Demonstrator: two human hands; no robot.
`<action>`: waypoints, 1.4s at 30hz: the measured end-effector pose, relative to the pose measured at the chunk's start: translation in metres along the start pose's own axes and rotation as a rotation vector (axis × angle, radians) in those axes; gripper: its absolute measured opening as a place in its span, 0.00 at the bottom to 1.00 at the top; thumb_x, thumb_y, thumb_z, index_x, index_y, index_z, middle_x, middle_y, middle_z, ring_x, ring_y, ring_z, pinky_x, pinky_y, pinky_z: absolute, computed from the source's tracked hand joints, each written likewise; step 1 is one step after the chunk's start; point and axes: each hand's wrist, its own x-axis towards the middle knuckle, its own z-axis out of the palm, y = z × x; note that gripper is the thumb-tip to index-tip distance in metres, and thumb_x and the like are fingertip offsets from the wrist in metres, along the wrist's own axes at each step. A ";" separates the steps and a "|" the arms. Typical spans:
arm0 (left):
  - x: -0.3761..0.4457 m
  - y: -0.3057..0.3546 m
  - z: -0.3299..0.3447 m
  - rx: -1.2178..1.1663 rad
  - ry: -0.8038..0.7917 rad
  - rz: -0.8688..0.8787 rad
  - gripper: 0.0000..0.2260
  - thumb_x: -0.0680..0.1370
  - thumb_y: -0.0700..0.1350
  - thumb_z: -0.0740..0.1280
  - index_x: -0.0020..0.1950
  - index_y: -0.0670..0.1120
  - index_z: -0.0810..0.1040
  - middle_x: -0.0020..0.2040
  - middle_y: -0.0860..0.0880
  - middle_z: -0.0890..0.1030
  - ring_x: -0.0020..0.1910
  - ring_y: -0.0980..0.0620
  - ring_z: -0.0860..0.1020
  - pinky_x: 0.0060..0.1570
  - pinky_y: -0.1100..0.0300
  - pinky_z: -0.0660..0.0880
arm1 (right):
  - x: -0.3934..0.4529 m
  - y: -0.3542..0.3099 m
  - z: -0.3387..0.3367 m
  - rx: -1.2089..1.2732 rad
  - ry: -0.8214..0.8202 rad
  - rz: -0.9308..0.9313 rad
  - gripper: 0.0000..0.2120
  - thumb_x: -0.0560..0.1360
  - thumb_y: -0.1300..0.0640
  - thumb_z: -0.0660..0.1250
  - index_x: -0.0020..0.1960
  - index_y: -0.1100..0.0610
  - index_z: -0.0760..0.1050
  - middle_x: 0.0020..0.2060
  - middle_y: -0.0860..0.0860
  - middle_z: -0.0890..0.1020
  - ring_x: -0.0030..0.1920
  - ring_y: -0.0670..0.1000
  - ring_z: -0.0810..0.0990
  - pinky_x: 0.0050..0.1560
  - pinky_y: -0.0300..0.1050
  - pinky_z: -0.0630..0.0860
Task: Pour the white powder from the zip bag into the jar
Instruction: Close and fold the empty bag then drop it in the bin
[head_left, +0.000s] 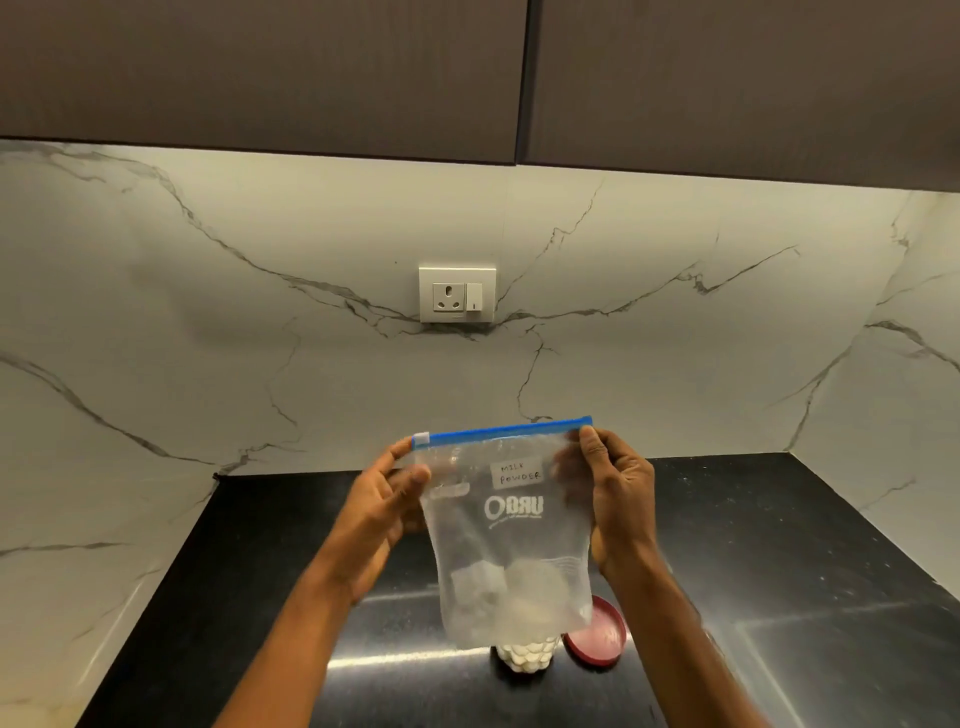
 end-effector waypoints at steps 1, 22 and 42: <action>-0.005 -0.008 0.005 -0.019 -0.042 -0.048 0.37 0.65 0.59 0.79 0.69 0.46 0.73 0.61 0.42 0.83 0.59 0.41 0.82 0.55 0.43 0.80 | 0.001 0.001 -0.001 0.027 0.008 0.037 0.10 0.80 0.55 0.64 0.47 0.59 0.81 0.34 0.52 0.84 0.34 0.50 0.83 0.32 0.44 0.80; -0.020 -0.027 0.014 -0.046 0.009 -0.126 0.14 0.72 0.47 0.75 0.55 0.41 0.85 0.55 0.37 0.84 0.52 0.36 0.83 0.50 0.45 0.82 | -0.009 0.020 -0.059 -0.130 -0.599 0.250 0.12 0.78 0.61 0.66 0.60 0.60 0.80 0.54 0.62 0.84 0.55 0.62 0.83 0.53 0.54 0.82; -0.032 -0.029 0.011 -0.178 -0.108 -0.461 0.54 0.54 0.50 0.86 0.76 0.56 0.63 0.66 0.43 0.78 0.59 0.36 0.81 0.49 0.36 0.81 | -0.007 0.055 -0.061 -0.227 -0.504 0.150 0.25 0.75 0.77 0.52 0.37 0.60 0.83 0.45 0.55 0.85 0.54 0.61 0.82 0.50 0.52 0.83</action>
